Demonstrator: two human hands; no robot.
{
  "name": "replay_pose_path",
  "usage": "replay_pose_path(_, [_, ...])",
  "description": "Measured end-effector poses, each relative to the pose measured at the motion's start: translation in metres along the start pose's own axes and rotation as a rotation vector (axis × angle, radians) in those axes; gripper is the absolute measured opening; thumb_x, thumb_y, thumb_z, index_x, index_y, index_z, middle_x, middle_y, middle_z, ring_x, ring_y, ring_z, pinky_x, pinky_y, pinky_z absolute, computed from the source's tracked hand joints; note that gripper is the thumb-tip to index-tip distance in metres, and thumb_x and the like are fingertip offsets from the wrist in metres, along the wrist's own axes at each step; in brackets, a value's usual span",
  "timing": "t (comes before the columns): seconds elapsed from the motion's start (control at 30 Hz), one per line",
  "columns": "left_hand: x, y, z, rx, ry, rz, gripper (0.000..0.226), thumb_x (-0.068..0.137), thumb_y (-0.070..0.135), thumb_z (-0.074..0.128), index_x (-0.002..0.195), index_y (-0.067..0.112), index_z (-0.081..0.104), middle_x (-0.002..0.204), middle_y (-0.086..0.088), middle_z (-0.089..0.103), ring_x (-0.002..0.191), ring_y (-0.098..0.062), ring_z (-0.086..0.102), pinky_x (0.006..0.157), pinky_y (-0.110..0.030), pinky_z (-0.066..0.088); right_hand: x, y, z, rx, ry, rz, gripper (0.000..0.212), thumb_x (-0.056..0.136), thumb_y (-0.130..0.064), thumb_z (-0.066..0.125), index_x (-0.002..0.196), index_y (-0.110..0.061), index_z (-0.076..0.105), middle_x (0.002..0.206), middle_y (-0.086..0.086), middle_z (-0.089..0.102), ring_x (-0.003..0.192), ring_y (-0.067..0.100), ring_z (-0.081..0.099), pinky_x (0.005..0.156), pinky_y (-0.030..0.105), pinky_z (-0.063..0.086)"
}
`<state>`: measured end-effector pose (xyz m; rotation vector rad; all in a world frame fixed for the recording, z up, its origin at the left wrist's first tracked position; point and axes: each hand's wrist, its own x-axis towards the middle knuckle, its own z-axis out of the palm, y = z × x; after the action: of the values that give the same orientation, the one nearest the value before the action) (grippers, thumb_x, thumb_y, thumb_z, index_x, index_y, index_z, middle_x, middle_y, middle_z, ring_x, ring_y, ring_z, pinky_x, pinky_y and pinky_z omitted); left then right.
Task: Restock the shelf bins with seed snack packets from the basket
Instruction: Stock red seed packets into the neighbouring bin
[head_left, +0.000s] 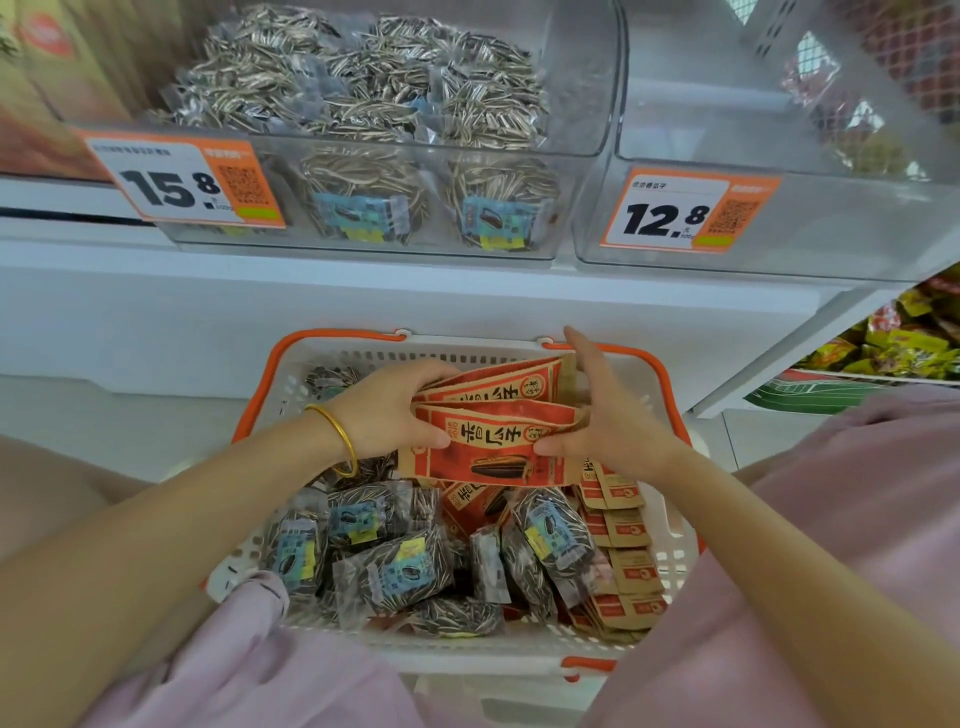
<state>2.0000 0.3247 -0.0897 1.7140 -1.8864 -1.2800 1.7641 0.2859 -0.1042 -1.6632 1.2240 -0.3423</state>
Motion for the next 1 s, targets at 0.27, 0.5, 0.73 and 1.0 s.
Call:
replay_pose_path(0.27, [-0.014,0.022,-0.016,0.139,0.062,0.081,0.048,0.077,0.009,0.073,0.119,0.024,0.055,0.100,0.018,0.056,0.100,-0.006,0.056,0.088,-0.023,0.046,-0.013,-0.026,-0.002,-1.021,0.111,-0.314,0.113,0.065,-0.070,0.065,0.151,-0.025,0.008,0.153,-0.001,0.030,0.145,0.021,0.011,0.116,0.048,0.003])
replay_pose_path(0.5, [-0.016,0.091,-0.065,0.020,0.120,0.181,0.043,0.072,0.002,0.076,0.098,0.028,0.054,0.099,0.006,0.065,0.082,-0.004,0.065,0.070,-0.026,0.056,-0.030,-0.063,-0.031,-0.405,0.025,-0.176,0.074,0.065,-0.044,0.082,0.123,-0.022,0.043,0.111,-0.008,0.057,0.102,0.010,0.057,0.087,0.033,0.049])
replay_pose_path(0.73, [0.010,0.174,-0.096,-0.067,0.150,0.363,0.041,0.076,-0.005,0.068,0.109,0.015,0.054,0.097,0.001,0.069,0.080,-0.009,0.068,0.068,-0.024,0.058,-0.052,-0.098,-0.083,0.049,0.139,-0.228,0.049,0.070,-0.023,0.081,0.110,-0.020,0.053,0.098,-0.009,0.068,0.087,0.003,0.067,0.076,0.021,0.055])
replay_pose_path(1.0, [0.057,0.232,-0.110,0.007,0.580,0.457,0.015,0.095,0.026,0.049,0.105,0.018,0.057,0.099,0.005,0.058,0.081,0.000,0.055,0.064,-0.009,0.049,-0.047,-0.126,-0.168,0.634,0.006,-0.091,0.034,0.068,-0.018,0.075,0.098,-0.007,0.066,0.086,0.010,0.073,0.070,0.019,0.071,0.062,0.030,0.059])
